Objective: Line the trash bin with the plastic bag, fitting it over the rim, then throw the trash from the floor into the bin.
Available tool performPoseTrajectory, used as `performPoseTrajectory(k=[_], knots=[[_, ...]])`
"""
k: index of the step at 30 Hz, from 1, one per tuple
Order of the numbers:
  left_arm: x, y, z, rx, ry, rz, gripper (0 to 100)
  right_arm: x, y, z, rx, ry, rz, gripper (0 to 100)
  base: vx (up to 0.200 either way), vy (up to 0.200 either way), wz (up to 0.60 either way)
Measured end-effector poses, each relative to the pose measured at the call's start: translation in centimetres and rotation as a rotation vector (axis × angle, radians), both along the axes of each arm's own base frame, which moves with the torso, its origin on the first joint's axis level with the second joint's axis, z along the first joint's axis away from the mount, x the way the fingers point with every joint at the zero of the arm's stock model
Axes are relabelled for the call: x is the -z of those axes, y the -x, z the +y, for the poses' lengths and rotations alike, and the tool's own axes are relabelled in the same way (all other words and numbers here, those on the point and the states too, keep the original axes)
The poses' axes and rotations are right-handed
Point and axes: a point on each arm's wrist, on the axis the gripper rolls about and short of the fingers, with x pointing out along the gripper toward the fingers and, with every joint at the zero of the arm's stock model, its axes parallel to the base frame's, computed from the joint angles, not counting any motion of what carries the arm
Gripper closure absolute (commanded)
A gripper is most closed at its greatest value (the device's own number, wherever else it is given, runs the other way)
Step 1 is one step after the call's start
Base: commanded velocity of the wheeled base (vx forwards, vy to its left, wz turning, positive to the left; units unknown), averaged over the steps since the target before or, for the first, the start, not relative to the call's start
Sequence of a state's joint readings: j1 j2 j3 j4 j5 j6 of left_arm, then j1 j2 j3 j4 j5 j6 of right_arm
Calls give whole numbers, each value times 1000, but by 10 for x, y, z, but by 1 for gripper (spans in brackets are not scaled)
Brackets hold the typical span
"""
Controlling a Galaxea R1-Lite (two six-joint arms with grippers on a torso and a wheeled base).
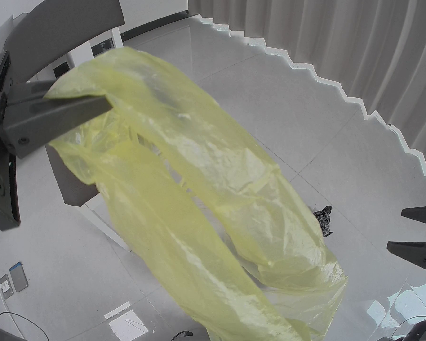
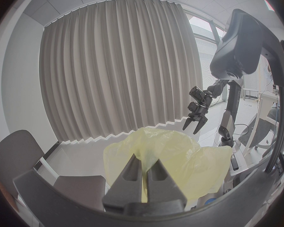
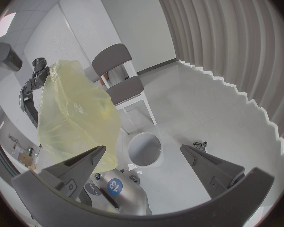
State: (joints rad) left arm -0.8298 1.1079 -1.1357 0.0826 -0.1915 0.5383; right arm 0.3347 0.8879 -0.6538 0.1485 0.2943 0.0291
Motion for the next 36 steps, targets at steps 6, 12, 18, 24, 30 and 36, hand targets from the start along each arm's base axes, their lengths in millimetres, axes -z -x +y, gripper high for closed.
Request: performPoseTrajectory(k=[6,12,18,24,30,36], knots=[[-7,-3,-3,-2,14,-13,100,3,0,3,-50,45,-19,0,0,0,0],[-15,-12,-13,-5,30,-26,100,5,-2,4,-72,75,-30,0,0,0,0],[-26,-21,-23,-5,45,-40,100,5,-9,7,-84,98,-31,0,0,0,0],[-38,-30,-32,-5,65,-58,100,1,-21,13,-94,92,-66,0,0,0,0],[-45,-40,-43,-5,74,-62,100,1,-34,22,-115,88,-79,0,0,0,0],[-48,-49,-51,-9,75,-63,100,3,-40,27,-136,96,-56,0,0,0,0]])
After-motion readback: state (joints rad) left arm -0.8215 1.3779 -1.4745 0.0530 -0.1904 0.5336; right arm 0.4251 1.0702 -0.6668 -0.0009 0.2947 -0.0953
